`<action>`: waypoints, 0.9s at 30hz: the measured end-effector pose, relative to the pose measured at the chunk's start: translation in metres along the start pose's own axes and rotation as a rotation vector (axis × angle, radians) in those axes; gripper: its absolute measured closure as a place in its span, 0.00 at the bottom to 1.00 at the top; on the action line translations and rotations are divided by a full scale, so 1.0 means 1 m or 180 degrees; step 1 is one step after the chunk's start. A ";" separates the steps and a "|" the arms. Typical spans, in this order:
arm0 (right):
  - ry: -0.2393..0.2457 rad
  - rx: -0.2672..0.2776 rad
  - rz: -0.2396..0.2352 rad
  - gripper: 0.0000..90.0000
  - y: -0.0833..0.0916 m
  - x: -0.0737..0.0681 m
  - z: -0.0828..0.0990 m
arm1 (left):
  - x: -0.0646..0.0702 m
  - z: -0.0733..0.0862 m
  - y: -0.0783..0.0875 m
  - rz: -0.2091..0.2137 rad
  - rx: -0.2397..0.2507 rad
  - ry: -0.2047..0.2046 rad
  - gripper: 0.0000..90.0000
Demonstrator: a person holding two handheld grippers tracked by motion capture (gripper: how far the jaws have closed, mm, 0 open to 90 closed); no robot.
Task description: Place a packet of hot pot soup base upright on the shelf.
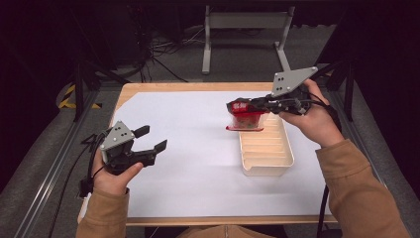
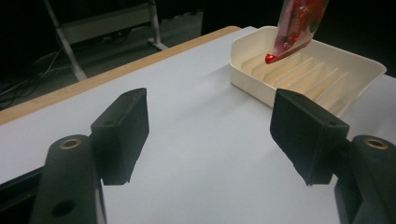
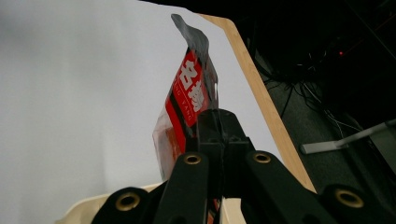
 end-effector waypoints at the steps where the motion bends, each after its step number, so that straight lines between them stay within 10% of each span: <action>1: -0.0008 -0.0015 0.0016 0.99 0.000 0.002 0.002 | -0.001 0.000 0.000 -0.0004 0.0008 0.0009 0.33; 27: -0.0133 -0.0357 0.0246 0.99 0.011 0.023 0.041 | -0.005 0.005 -0.003 -0.0051 -0.0078 0.0007 0.31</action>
Point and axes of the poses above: each handheld gripper's, and its own axes: y roughly backward along the jaws, z roughly out of its underside, x roughly to its right, the point moved 8 cm from there along -y, roughly forward along the jaws, and after that the axes turned 7 degrees about -x, right-handed, at the moved point
